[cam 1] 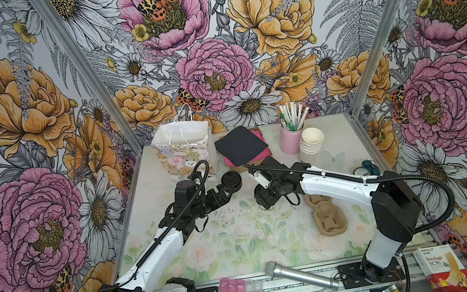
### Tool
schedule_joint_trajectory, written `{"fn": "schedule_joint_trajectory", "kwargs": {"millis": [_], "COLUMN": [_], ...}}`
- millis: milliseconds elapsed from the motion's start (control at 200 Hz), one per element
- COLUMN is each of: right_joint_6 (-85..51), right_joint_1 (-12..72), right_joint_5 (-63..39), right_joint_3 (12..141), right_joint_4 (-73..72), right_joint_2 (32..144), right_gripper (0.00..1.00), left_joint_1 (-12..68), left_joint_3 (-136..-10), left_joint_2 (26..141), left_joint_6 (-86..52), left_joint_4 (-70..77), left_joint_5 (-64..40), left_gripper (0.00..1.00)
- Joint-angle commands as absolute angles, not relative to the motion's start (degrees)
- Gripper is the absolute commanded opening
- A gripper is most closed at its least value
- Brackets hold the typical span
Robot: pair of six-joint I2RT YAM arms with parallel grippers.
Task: Pack a coffee takeout order
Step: Move the coffee cup to the center of the table.
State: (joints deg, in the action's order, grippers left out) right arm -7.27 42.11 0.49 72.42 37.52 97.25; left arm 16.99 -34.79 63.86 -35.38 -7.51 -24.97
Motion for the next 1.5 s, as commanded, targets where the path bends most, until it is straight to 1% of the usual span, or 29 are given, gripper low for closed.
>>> {"fn": "schedule_joint_trajectory", "kwargs": {"millis": [0, 360, 455, 590, 880, 1115, 1271, 1496], "right_joint_6": [-5.01, -2.80, -1.53, 0.11, 0.14, -0.68, -2.53, -4.36], "right_joint_1": [38.67, 28.04, 26.85, 25.84, 23.32, 23.20, 22.50, 21.01], "right_joint_5": [1.80, -0.32, -1.77, -4.04, -7.00, -11.16, -9.80, -4.44], "right_joint_3": [71.96, 73.20, 73.22, 73.49, 75.35, 75.70, 75.72, 76.54], "right_joint_4": [37.53, 37.44, 37.54, 37.62, 37.65, 37.62, 37.62, 37.71], "right_joint_2": [95.89, 99.47, 99.71, 99.42, 94.99, 90.64, 88.14, 87.45], "right_gripper": [0.84, 0.86, 0.90, 0.99, 0.99, 1.00, 0.99, 0.99], "left_joint_1": [16.34, 15.31, 15.19, 15.03, 14.77, 14.50, 14.32, 14.04], "left_joint_3": [-34.01, -34.10, -34.19, -34.02, -34.10, -34.01, -33.88, -34.27], "left_joint_2": [62.46, 60.65, 60.42, 60.03, 59.49, 59.59, 59.85, 59.50], "left_joint_6": [-34.45, -34.11, -34.01, -34.01, -33.76, -33.65, -33.57, -32.96], "left_joint_4": [-6.34, -8.06, -8.44, -8.61, -8.72, -8.22, -7.75, -7.52], "left_joint_5": [-25.84, -25.62, -25.58, -25.51, -25.22, -25.23, -25.62, -26.22], "left_gripper": [0.94, 0.95, 0.95, 0.95, 0.96, 0.96, 0.96, 0.98]}}
